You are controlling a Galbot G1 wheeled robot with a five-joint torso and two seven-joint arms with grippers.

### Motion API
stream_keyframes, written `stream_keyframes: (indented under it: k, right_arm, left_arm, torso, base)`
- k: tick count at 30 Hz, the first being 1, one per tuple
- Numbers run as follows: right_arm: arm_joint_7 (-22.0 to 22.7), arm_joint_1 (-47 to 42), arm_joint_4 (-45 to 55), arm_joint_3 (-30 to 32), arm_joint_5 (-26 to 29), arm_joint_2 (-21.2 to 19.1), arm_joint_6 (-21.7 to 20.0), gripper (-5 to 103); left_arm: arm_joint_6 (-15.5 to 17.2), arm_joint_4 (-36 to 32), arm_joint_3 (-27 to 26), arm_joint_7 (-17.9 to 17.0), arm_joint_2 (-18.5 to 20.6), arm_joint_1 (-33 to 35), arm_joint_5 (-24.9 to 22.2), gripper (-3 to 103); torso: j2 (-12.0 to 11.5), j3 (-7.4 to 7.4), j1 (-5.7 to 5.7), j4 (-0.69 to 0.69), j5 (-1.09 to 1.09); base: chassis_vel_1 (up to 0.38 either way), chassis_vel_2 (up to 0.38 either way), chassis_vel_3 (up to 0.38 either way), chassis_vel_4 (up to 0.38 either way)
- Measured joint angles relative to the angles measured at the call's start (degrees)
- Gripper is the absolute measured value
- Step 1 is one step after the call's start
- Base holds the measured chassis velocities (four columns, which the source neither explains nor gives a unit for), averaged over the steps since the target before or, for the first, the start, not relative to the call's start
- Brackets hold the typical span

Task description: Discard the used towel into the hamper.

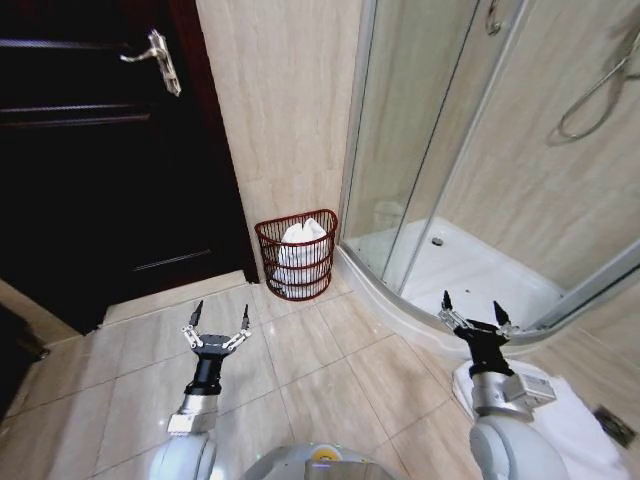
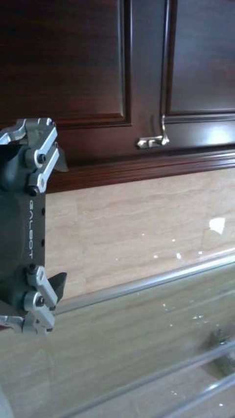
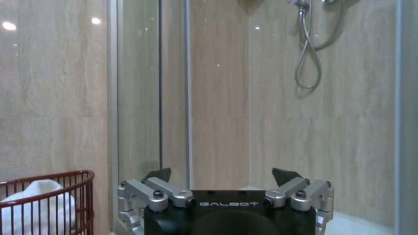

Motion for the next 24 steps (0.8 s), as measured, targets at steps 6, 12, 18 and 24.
stream_keyframes:
  k: [6, 12, 18, 24]
  right_arm:
    - [0.0, 0.0, -1.6, 0.4, -0.1, 0.0, 3.9, 100]
    - [0.4, -0.5, -1.7, 2.7, 1.5, -0.1, 4.7, 100]
    - [1.0, -2.1, -2.3, 3.9, 2.0, -0.1, 5.6, 100]
    - [1.0, -3.6, -3.2, 3.8, 2.1, 0.4, 7.9, 100]
  left_arm:
    - [0.0, -0.2, 0.0, 0.1, 0.1, 0.0, -0.2, 100]
    - [-0.7, -0.3, -0.1, 0.1, 0.3, 0.6, -0.4, 100]
    - [-1.3, 0.2, -0.1, 0.1, 0.2, 0.7, -0.4, 100]
    - [-1.8, 0.6, 0.2, 0.1, 0.0, 1.0, -0.3, 100]
  torso:
    - [0.1, 0.06, -0.01, 0.00, 0.02]
    - [0.1, 0.13, 0.00, 0.00, 0.01]
    - [0.2, 0.16, 0.00, 0.00, 0.00]
    - [0.2, 0.18, 0.00, 0.00, 0.01]
  base:
    - [0.061, -0.131, -0.059, 0.105]
    - [0.000, 0.000, 0.000, 0.000]
    - [0.000, 0.000, 0.000, 0.000]
    - [0.000, 0.000, 0.000, 0.000]
